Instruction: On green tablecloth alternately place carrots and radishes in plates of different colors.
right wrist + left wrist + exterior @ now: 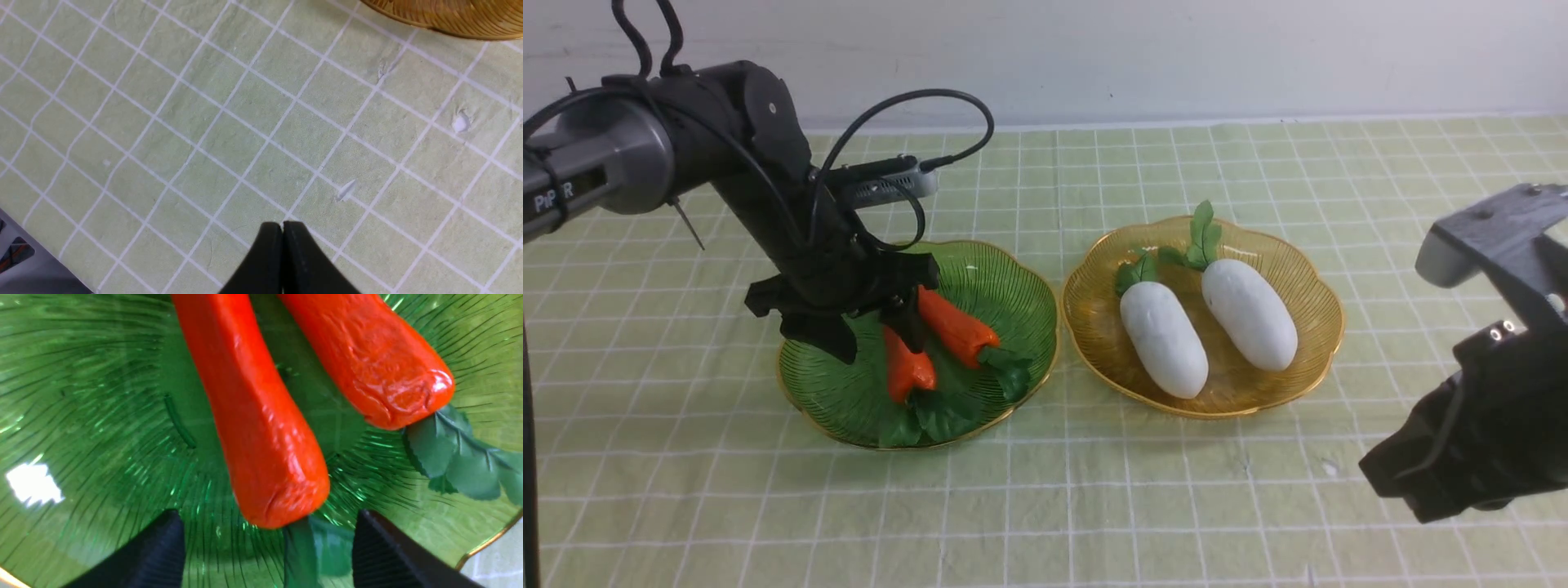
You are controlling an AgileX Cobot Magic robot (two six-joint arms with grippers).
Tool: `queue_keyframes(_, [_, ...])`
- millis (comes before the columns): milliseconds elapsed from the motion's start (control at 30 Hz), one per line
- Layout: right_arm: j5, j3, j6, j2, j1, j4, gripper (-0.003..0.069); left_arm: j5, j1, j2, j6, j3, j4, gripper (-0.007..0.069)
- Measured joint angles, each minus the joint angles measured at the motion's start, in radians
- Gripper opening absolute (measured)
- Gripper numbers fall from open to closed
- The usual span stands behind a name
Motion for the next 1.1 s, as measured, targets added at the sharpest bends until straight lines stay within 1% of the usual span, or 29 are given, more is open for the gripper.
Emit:
queue_keyframes(200, [-0.019,0.000,0.004,-0.002,0.000,-0.053,-0.0012,0.023,0.000,0.000,0.000,0.000,-0.010,0.0489])
queue_keyframes(367, [-0.011,0.000,0.029,-0.067,0.000,-0.070,-0.0012,0.064,0.000,0.000,0.003,0.000,-0.011,0.0430])
queue_keyframes(500, [0.025,0.000,0.073,-0.209,0.000,-0.076,-0.0012,0.081,0.000,0.000,0.003,0.000,-0.009,0.0372])
queue_keyframes(533, [0.027,0.000,0.075,-0.218,0.000,-0.076,-0.0012,0.081,0.000,0.000,0.003,0.000,-0.009,0.0370])
queue_keyframes(567, [0.032,0.000,0.091,-0.288,0.000,-0.076,-0.0012,0.082,0.000,0.000,0.003,0.000,-0.004,0.0340])
queue_keyframes(600, [0.033,0.000,0.093,-0.297,0.000,-0.076,-0.0012,0.082,0.000,0.000,0.003,0.000,-0.004,0.0337])
queue_keyframes(700, [0.023,0.008,0.119,-0.491,0.000,-0.093,-0.0012,0.082,0.000,-0.001,0.003,0.000,0.000,0.0284])
queue_keyframes(733, [0.016,0.010,0.119,-0.513,0.000,-0.095,-0.0012,0.082,0.000,-0.001,0.003,0.000,0.000,0.0281])
queue_keyframes(767, [-0.005,0.022,0.122,-0.571,0.000,-0.102,-0.0012,0.082,0.000,-0.001,0.003,0.000,0.000,0.0263])
queue_keyframes(833, [-0.098,0.082,0.125,-0.707,0.000,-0.122,-0.0012,0.082,0.000,-0.001,0.003,0.000,0.000,0.0228])
queue_keyframes(867, [-0.121,0.106,0.125,-0.729,0.000,-0.127,-0.0012,0.082,0.000,-0.001,0.003,0.000,0.000,0.0225])
queue_keyframes(933, [-0.292,0.215,0.126,-0.838,0.000,-0.133,-0.0012,0.082,0.000,-0.001,0.004,0.000,0.000,0.0202])
queue_keyframes(967, [-0.325,0.250,0.126,-0.862,0.000,-0.133,-0.0012,0.082,0.000,-0.001,0.004,0.000,0.000,0.0195])
queue_keyframes(1067, [-0.555,0.405,0.126,-0.936,0.000,-0.133,-0.0012,0.082,0.000,-0.001,0.004,0.000,0.000,0.0185])
queue_keyframes(1100, [-0.657,0.469,0.126,-0.953,0.000,-0.133,-0.0012,0.082,0.000,-0.001,0.004,0.000,0.000,0.0183])
